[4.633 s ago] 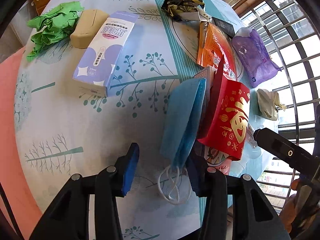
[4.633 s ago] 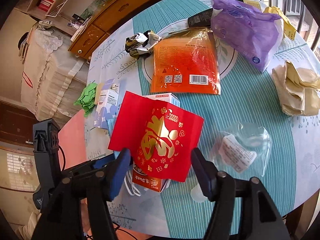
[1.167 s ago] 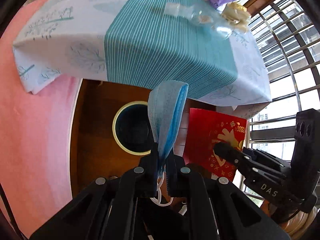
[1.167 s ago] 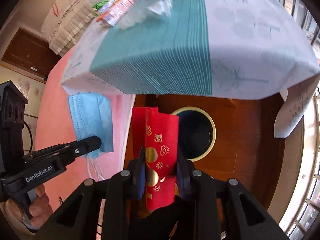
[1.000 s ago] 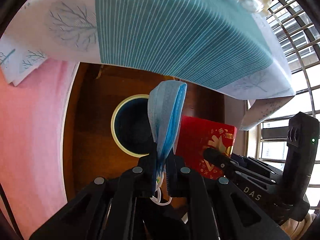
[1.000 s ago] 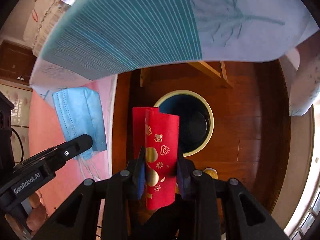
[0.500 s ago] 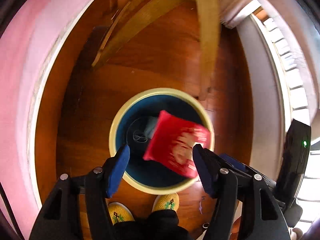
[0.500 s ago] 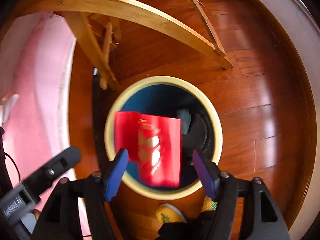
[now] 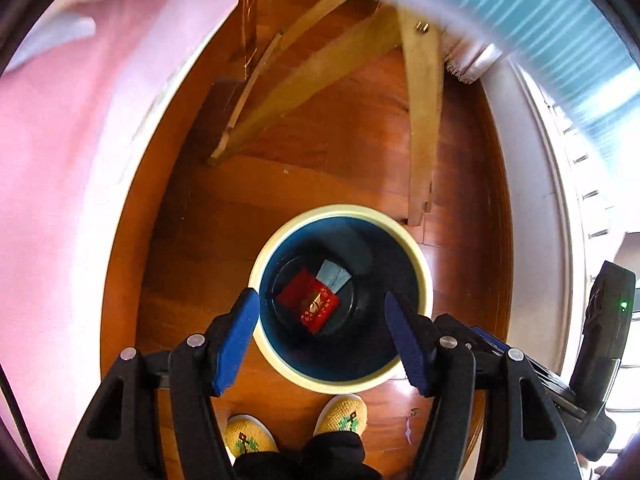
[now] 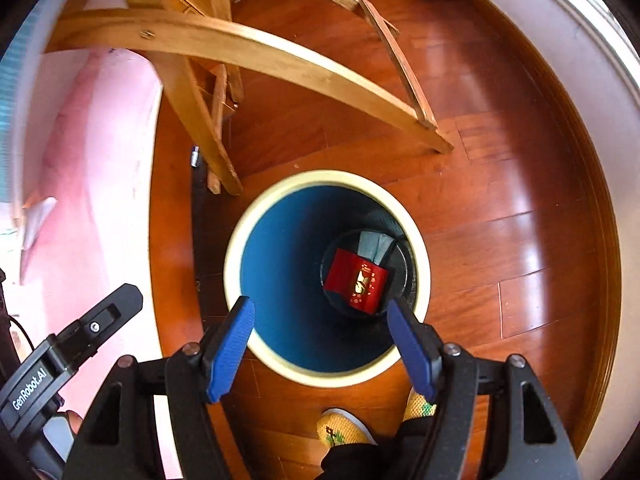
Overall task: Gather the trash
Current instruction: 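Raise both open tools from the bin back toward the table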
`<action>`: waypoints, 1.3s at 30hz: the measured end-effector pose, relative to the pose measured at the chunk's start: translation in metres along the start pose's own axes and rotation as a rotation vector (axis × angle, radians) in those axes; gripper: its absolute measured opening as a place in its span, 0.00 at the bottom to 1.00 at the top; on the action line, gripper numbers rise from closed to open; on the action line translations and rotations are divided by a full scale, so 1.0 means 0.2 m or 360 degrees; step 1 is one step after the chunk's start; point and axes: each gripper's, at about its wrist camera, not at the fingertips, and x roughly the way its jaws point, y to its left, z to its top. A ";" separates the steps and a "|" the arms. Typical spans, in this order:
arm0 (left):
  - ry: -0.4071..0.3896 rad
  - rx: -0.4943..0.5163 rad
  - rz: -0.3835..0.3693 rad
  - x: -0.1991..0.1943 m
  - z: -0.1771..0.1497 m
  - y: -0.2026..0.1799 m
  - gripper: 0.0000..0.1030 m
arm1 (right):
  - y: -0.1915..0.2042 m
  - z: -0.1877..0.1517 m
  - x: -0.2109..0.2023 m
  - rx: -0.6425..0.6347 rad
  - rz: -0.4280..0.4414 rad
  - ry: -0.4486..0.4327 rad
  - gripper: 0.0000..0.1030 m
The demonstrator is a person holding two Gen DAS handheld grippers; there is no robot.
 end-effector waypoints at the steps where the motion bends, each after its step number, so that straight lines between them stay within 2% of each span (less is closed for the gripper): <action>1: -0.0011 0.0002 0.0002 -0.03 0.01 -0.01 0.62 | 0.02 0.00 -0.04 -0.0007 0.0001 -0.0011 0.67; 10: -0.0064 0.0058 0.0001 -0.40 0.09 -0.09 0.62 | 0.18 -0.02 -0.41 -0.0043 0.0011 -0.0072 0.67; 17: -0.0102 0.0117 -0.0038 -0.91 0.16 -0.19 0.62 | 0.39 -0.09 -0.89 -0.0158 -0.0041 -0.0165 0.67; 23: -0.0215 0.0251 -0.0005 -1.40 0.21 -0.28 0.62 | 0.63 -0.12 -1.34 -0.0370 -0.0140 -0.0337 0.67; 27: -0.0334 0.0327 0.0024 -1.68 0.25 -0.30 0.62 | 0.78 -0.12 -1.59 -0.0532 -0.0215 -0.0511 0.67; 34: -0.0516 0.0321 0.0024 -2.00 0.35 -0.23 0.62 | 1.02 -0.09 -1.80 -0.0831 -0.0435 -0.0804 0.67; 39: -0.0536 0.0290 0.0059 -2.01 0.40 -0.16 0.62 | 1.08 -0.04 -1.79 -0.0961 -0.0576 -0.0909 0.67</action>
